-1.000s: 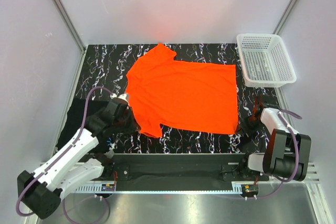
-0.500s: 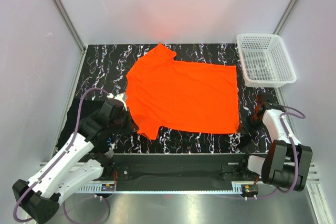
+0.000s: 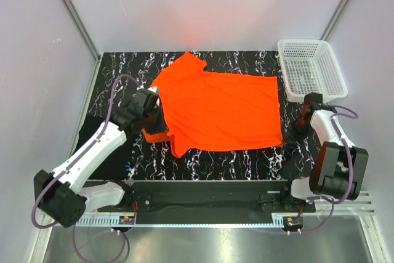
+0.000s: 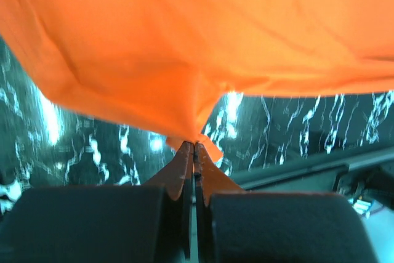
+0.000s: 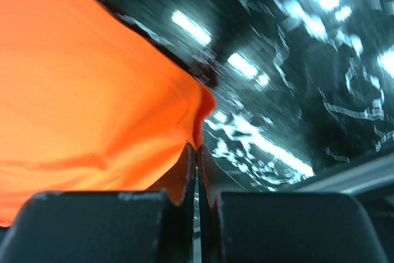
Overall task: Fold and stack the t-shirts
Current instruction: Fold the tshirt
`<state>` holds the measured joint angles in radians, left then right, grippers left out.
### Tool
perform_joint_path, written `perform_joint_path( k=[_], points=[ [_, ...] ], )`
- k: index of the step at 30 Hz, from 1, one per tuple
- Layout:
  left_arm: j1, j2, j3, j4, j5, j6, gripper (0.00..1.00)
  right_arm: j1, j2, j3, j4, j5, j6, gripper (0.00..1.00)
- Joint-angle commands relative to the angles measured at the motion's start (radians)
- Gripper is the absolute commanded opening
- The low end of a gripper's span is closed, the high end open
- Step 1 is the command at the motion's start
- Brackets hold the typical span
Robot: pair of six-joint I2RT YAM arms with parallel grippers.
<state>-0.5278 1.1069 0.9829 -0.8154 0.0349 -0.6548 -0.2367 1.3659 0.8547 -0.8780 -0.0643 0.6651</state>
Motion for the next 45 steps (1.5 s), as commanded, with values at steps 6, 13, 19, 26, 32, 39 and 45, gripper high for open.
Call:
perform_joint_path(
  k=[6,13,19,26,32,39,45],
  points=[
    [0.098,0.201,0.246,0.078,-0.053,0.099,0.00,-0.006,0.171,0.207,0.042,0.004,-0.108,0.00],
    [0.215,0.301,0.367,0.076,-0.041,0.115,0.00,-0.006,0.274,0.291,0.053,-0.083,-0.171,0.00],
    [0.278,0.349,0.419,0.073,-0.004,0.127,0.00,-0.003,0.331,0.316,0.059,-0.164,-0.203,0.01],
    [0.298,0.458,0.503,0.073,0.040,0.136,0.00,-0.003,0.370,0.368,0.056,-0.172,-0.226,0.05],
    [0.298,0.541,0.563,0.073,0.071,0.149,0.00,-0.003,0.421,0.420,0.057,-0.177,-0.226,0.06],
    [0.298,0.600,0.617,0.073,0.072,0.168,0.00,-0.003,0.450,0.457,0.056,-0.158,-0.226,0.06],
    [0.298,0.643,0.660,0.071,0.080,0.179,0.00,-0.003,0.466,0.457,0.063,-0.157,-0.219,0.06]
  ],
)
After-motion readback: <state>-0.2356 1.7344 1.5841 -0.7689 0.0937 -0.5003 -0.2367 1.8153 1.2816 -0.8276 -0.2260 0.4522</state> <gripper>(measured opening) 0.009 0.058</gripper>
